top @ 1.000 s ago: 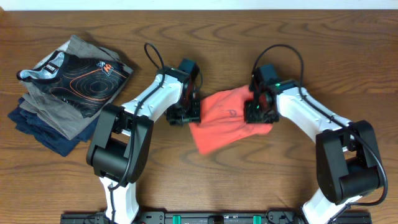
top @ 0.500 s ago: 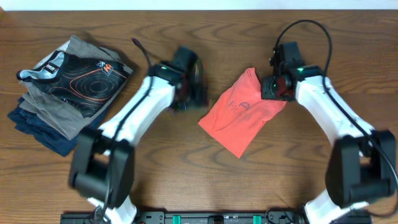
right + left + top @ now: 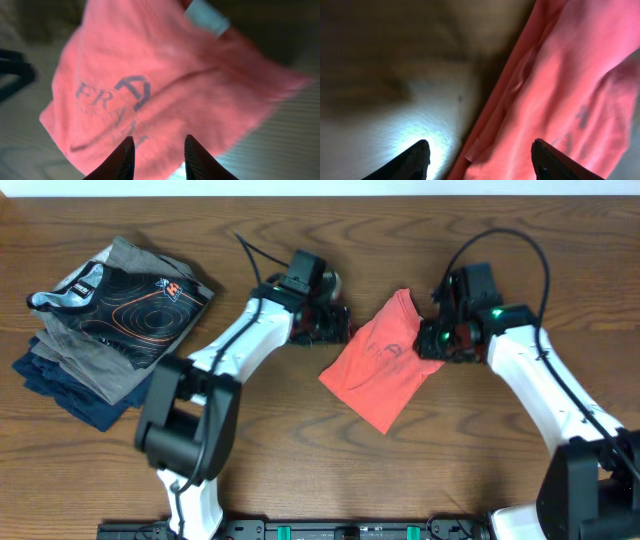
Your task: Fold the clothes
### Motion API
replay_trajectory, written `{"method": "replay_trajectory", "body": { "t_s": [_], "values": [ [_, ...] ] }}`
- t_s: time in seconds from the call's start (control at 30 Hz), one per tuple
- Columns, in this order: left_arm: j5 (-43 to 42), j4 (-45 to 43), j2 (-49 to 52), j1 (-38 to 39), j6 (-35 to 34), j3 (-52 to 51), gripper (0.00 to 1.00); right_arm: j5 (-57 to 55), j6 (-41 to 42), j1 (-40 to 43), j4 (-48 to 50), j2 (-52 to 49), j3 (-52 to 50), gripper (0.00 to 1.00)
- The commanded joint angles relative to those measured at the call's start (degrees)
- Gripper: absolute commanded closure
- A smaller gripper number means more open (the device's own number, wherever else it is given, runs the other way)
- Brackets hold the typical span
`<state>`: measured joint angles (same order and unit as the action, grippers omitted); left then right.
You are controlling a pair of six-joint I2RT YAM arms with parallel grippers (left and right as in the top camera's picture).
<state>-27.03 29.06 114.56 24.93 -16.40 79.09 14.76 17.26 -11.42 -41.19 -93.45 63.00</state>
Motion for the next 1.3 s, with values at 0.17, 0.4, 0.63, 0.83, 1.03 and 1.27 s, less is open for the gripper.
{"method": "replay_trajectory", "body": {
  "t_s": [0.17, 0.4, 0.63, 0.83, 1.03, 1.27],
  "values": [
    [-4.04, 8.28, 3.54, 4.22, 1.18, -0.55, 0.34, 4.81, -0.07, -1.31, 12.13, -1.84, -13.55, 0.68],
    [-4.04, 15.56, 3.56, 9.31, 1.14, -4.13, 0.47, -16.44, 2.03, -0.07, 15.98, -1.92, -16.70, 0.67],
    [-3.82, 20.20, 1.66, 12.07, -1.84, -4.17, 0.44, -17.64, -2.10, 4.31, 19.85, -1.49, -14.84, 0.59],
    [2.71, 16.65, -6.27, 8.68, -1.84, -3.32, 0.33, -14.08, -4.20, 4.26, 16.59, -1.05, -14.19, 0.51],
    [1.95, 0.09, -10.62, 3.65, -1.20, -3.32, 0.02, -14.08, -4.04, 4.28, 13.92, 0.07, -14.16, 0.44],
    [-5.90, -12.48, -5.09, 0.24, -1.22, -3.32, 0.02, -14.27, -4.04, 4.74, 9.94, 10.34, -12.09, 0.34]
  ]
}}
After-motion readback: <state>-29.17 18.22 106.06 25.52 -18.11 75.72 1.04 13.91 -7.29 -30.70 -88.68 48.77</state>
